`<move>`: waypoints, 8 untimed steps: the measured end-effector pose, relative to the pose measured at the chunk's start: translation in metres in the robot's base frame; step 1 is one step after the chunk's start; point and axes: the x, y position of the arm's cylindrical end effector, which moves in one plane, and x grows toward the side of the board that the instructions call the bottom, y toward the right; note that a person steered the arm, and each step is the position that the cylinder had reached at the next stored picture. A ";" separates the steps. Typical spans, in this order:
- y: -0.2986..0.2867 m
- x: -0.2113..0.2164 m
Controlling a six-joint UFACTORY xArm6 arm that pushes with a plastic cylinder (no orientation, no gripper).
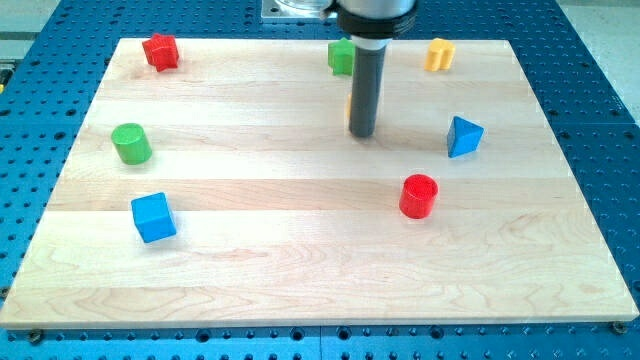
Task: Slide the hexagon diagonally to the red circle
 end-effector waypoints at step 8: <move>-0.076 -0.029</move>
